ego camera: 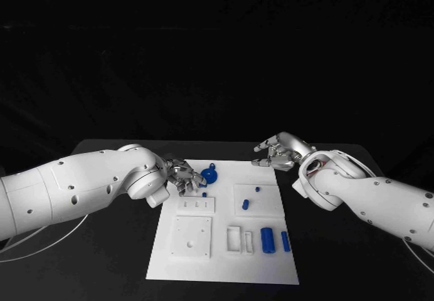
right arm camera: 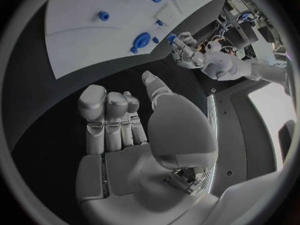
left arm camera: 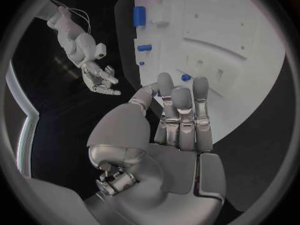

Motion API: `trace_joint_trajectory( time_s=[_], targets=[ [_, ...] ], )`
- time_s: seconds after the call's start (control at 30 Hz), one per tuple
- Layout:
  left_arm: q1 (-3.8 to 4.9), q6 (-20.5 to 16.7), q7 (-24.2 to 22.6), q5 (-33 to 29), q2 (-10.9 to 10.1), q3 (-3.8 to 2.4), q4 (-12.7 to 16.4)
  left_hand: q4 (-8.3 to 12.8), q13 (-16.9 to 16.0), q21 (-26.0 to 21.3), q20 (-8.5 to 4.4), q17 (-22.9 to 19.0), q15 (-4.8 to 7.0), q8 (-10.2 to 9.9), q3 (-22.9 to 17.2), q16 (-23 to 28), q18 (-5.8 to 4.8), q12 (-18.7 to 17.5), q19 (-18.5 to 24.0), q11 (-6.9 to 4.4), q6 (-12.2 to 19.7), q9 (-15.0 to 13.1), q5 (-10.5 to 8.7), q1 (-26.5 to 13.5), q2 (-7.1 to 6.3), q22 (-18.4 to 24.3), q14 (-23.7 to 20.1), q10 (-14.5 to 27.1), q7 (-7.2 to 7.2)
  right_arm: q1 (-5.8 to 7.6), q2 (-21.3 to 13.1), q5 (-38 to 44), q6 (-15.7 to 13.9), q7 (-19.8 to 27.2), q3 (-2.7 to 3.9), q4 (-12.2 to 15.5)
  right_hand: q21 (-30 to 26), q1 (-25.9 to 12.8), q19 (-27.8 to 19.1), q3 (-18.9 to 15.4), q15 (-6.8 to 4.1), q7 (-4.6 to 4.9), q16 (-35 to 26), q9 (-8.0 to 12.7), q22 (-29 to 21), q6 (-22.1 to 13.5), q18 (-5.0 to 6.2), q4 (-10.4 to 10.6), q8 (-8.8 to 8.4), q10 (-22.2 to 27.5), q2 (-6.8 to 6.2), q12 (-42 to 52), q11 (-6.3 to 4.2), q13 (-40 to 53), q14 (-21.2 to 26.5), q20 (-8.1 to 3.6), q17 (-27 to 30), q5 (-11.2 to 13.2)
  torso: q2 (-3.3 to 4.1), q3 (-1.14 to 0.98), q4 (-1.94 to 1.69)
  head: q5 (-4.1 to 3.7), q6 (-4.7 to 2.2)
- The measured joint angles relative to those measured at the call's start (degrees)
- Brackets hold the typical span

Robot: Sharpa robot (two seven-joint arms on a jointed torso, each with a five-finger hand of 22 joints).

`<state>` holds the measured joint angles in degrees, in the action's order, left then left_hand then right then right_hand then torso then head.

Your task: Assemble the parts on the task board

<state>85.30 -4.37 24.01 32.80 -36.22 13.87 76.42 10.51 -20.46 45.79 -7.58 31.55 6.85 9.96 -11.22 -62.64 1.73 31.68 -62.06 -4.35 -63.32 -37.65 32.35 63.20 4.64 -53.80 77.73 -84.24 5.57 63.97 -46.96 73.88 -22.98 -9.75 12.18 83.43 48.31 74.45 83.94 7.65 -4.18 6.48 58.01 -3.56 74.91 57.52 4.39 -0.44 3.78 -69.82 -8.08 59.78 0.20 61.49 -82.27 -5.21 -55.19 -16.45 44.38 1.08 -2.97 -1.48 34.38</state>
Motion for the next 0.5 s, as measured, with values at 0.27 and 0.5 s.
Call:
trace_joint_trajectory(
  time_s=[0.27, 0.5],
  targets=[
    [0.0, 0.2, 3.8, 2.5, 0.5, 0.01, 0.8, 1.7, 0.0, 0.8, 0.51, 3.6, 0.01, -4.4, 0.1, 1.2, 0.0, 3.0, -0.5, 0.0, -0.6, -6.0, 0.91, -1.1, 0.38, -0.3, 2.0, 0.0, -0.05, 0.08, -0.7, -3.7, -0.9, 0.7, 1.59, -2.1, -0.2, 0.0, 0.0, 0.1, 0.0, -0.05, 0.0, 0.0, 0.0, 0.1, -0.01, -0.4, 0.0, 0.0, 0.0, 0.0, 0.0, -0.1, 0.0, 0.0, 0.0, -1.8, -0.18, 0.02, 0.09, 0.69, 1.22],
    [-0.21, 0.0, 5.8, 9.1, 0.9, 0.01, 2.0, 2.1, -0.4, 1.5, 0.51, 5.4, 0.2, -5.4, 0.3, 1.2, 0.01, 3.9, -0.5, 0.0, -0.7, -8.0, 1.77, -1.5, 0.39, -0.9, 2.2, 0.0, -0.06, 0.13, -0.8, -5.7, -1.4, 1.1, 2.06, -3.2, -0.4, -0.2, 0.0, -0.1, 0.0, -0.24, 0.0, 0.0, 0.0, 0.3, -0.03, -0.5, 0.0, 0.0, 0.24, 0.0, 0.0, -0.1, 0.0, 0.0, 0.0, -3.1, -0.28, 0.02, 0.05, 1.06, 2.01]
  ],
)
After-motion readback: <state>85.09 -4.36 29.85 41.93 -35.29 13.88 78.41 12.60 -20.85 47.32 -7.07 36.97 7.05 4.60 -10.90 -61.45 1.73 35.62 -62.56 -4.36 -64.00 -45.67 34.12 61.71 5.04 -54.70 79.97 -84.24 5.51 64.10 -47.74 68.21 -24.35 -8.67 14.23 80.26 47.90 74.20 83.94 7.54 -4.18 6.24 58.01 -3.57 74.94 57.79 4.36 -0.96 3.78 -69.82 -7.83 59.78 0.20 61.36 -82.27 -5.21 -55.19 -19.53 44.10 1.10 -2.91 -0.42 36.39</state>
